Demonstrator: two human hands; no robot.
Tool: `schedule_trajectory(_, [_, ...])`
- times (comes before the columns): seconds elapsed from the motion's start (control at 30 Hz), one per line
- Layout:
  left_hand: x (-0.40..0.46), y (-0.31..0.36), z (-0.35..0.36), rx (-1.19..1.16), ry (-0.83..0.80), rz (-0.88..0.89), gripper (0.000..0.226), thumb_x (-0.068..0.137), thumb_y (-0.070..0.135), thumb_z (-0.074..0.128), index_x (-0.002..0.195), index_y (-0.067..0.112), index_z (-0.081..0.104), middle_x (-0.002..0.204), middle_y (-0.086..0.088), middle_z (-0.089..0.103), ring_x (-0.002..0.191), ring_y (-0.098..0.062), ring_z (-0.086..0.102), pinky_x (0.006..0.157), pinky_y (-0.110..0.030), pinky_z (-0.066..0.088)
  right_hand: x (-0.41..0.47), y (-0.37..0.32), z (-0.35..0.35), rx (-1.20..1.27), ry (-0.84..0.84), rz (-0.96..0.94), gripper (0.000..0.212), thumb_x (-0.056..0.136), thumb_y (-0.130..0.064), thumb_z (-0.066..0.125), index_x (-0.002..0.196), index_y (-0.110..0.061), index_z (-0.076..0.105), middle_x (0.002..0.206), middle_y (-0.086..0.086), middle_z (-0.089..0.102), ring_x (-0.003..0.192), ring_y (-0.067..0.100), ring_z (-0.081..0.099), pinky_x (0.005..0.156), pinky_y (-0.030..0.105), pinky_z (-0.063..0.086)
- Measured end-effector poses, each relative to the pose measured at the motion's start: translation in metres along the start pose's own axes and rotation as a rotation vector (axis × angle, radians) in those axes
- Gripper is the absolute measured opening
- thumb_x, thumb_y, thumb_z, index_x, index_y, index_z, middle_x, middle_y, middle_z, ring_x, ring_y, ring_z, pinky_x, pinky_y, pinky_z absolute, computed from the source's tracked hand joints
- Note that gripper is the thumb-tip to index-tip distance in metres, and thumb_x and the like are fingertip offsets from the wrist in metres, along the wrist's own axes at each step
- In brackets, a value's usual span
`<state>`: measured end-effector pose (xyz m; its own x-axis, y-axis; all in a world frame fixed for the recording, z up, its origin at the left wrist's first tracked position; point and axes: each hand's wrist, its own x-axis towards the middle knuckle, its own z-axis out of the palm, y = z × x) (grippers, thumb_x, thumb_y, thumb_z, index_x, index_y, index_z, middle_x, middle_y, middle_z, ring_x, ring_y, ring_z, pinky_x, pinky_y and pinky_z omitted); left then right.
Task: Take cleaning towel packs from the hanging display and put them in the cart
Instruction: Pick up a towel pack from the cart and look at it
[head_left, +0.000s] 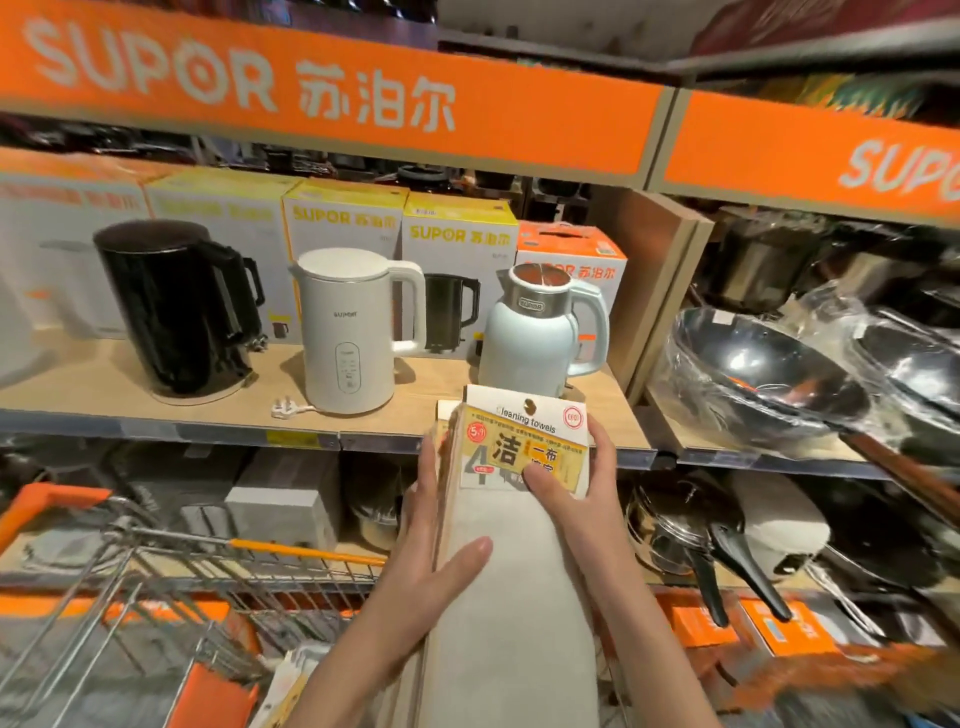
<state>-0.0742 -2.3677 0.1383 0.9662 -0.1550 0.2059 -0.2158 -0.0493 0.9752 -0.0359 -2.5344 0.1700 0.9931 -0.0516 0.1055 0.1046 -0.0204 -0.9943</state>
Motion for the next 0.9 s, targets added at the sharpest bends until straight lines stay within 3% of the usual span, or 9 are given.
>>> schedule_trajectory(0.1, [0.002, 0.021, -0.002, 0.061, -0.015, 0.03, 0.076, 0.067, 0.063, 0.057, 0.124, 0.078, 0.009, 0.141, 0.031, 0.016, 0.129, 0.012, 0.031, 0.112, -0.031, 0.032, -0.002, -0.019, -0.003, -0.005, -0.028, -0.089, 0.078, 0.08, -0.02, 0.074, 0.138, -0.039, 0.025, 0.124, -0.008, 0.06, 0.104, 0.002, 0.063, 0.077, 0.013, 0.051])
schedule_trajectory(0.2, [-0.001, 0.04, -0.005, 0.067, -0.006, 0.045, 0.057, 0.064, 0.062, 0.055, 0.112, 0.078, 0.03, 0.131, 0.028, 0.026, 0.109, 0.024, 0.04, 0.087, -0.002, 0.039, -0.006, -0.033, -0.002, -0.034, -0.046, -0.16, 0.077, 0.078, -0.023, 0.073, 0.138, -0.037, 0.026, 0.123, -0.006, 0.061, 0.104, 0.003, 0.063, 0.076, 0.014, 0.051])
schedule_trajectory(0.27, [-0.001, 0.044, -0.007, 0.024, 0.005, 0.059, 0.052, 0.062, 0.06, 0.057, 0.11, 0.072, 0.04, 0.13, 0.025, 0.033, 0.113, 0.013, 0.046, 0.087, -0.01, 0.045, -0.009, -0.039, 0.0, -0.05, -0.038, -0.202, 0.079, 0.077, -0.025, 0.074, 0.139, -0.037, 0.026, 0.125, -0.007, 0.059, 0.108, 0.005, 0.062, 0.081, 0.017, 0.052])
schedule_trajectory(0.33, [-0.005, 0.044, -0.014, -0.049, -0.002, 0.065, 0.056, 0.064, 0.054, 0.063, 0.116, 0.061, 0.044, 0.135, 0.015, 0.04, 0.12, -0.008, 0.05, 0.095, -0.032, 0.049, -0.018, -0.046, 0.003, -0.094, -0.03, -0.218, 0.082, 0.072, -0.033, 0.075, 0.138, -0.042, 0.027, 0.131, -0.008, 0.053, 0.113, 0.005, 0.059, 0.088, 0.022, 0.051])
schedule_trajectory(0.4, [-0.01, 0.045, -0.024, -0.1, -0.014, 0.072, 0.06, 0.065, 0.049, 0.067, 0.121, 0.053, 0.045, 0.136, 0.008, 0.043, 0.12, -0.021, 0.052, 0.094, -0.044, 0.051, -0.032, -0.054, 0.008, -0.118, -0.021, -0.206, 0.085, 0.073, -0.028, 0.078, 0.138, -0.045, 0.026, 0.127, -0.02, 0.052, 0.111, -0.004, 0.057, 0.083, 0.013, 0.049])
schedule_trajectory(0.57, [-0.03, 0.047, -0.056, -0.138, -0.08, 0.072, 0.065, 0.064, 0.049, 0.069, 0.124, 0.056, 0.043, 0.138, 0.013, 0.042, 0.121, -0.021, 0.053, 0.093, -0.046, 0.051, -0.069, -0.073, 0.03, -0.241, 0.029, -0.163, 0.085, 0.075, -0.013, 0.076, 0.133, -0.048, 0.025, 0.112, -0.033, 0.049, 0.094, -0.025, 0.051, 0.068, -0.001, 0.042])
schedule_trajectory(0.77, [-0.058, 0.044, -0.115, -0.118, -0.228, 0.037, 0.074, 0.064, 0.054, 0.067, 0.129, 0.065, 0.034, 0.144, 0.015, 0.037, 0.129, -0.019, 0.045, 0.102, -0.053, 0.041, -0.116, -0.08, 0.084, -0.331, 0.154, -0.121, 0.087, 0.069, -0.02, 0.081, 0.12, -0.066, 0.028, 0.132, -0.012, 0.043, 0.117, 0.013, 0.052, 0.092, 0.031, 0.049])
schedule_trajectory(0.83, [-0.069, 0.044, -0.13, -0.139, -0.268, 0.017, 0.075, 0.064, 0.054, 0.067, 0.128, 0.068, 0.03, 0.145, 0.013, 0.036, 0.128, -0.02, 0.046, 0.101, -0.054, 0.042, -0.136, -0.081, 0.107, -0.38, 0.226, -0.149, 0.087, 0.072, -0.02, 0.079, 0.119, -0.068, 0.024, 0.139, -0.011, 0.03, 0.124, 0.013, 0.045, 0.101, 0.032, 0.044])
schedule_trajectory(0.9, [-0.081, 0.043, -0.14, -0.17, -0.301, 0.002, 0.077, 0.064, 0.053, 0.068, 0.128, 0.069, 0.03, 0.146, 0.009, 0.036, 0.127, -0.023, 0.047, 0.101, -0.055, 0.042, -0.156, -0.083, 0.128, -0.435, 0.308, -0.189, 0.086, 0.074, -0.019, 0.078, 0.121, -0.065, 0.023, 0.139, -0.015, 0.025, 0.127, 0.008, 0.038, 0.102, 0.02, 0.039])
